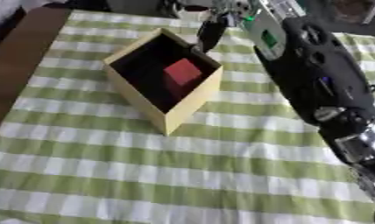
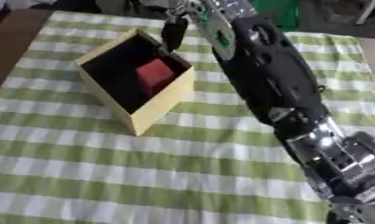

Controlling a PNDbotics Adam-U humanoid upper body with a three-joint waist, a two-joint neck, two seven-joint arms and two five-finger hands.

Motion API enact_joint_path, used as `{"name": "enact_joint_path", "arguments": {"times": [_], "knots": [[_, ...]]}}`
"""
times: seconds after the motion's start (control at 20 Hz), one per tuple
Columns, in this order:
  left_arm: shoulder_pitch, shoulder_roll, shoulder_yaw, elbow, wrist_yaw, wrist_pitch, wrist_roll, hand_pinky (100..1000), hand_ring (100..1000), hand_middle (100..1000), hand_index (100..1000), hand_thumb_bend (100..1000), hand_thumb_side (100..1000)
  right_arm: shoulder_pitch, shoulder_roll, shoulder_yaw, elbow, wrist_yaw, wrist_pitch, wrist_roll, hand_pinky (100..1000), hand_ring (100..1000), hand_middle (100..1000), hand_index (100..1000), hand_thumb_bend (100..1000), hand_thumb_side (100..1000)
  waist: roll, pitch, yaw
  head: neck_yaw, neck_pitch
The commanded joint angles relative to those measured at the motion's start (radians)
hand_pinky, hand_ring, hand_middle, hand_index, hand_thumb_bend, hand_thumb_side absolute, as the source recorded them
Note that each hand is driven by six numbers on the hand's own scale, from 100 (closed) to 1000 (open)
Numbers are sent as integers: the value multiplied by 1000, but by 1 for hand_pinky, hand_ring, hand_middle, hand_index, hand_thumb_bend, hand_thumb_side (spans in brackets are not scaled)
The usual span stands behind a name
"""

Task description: Pick up objects on the table and place them in the box.

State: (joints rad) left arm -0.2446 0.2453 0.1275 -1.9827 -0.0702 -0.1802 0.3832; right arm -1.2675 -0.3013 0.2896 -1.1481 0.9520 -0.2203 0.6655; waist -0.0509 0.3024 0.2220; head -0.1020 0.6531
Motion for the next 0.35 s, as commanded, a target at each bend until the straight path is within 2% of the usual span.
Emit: {"name": "enact_joint_path", "arguments": {"times": [0.05,0.1,0.15,0.2,0.35], "knots": [[-1,14,6,-17,-3,-1,4,1000,518,520,777,100,159,-7,-62,-23,-85,-51,20,-18,871,817,774,925,231,100,10,-25,-3,8,4],[1,15,6,-17,-4,-1,5,1000,517,520,776,100,159,1,-78,-26,-109,-66,28,-25,864,812,766,915,155,100,11,-26,-5,11,7],[2,16,7,-17,-4,-1,7,1000,517,520,777,100,158,11,-97,-31,-133,-81,36,-35,863,811,765,914,146,100,13,-27,-7,15,10],[3,16,8,-17,-5,-1,7,1000,518,521,777,101,157,21,-112,-33,-157,-96,46,-42,856,805,758,906,100,100,13,-27,-9,17,12],[6,20,11,-17,-9,-2,11,1000,518,521,777,103,155,60,-164,-50,-226,-139,82,-71,848,798,750,896,100,100,18,-29,-19,28,21]]}}
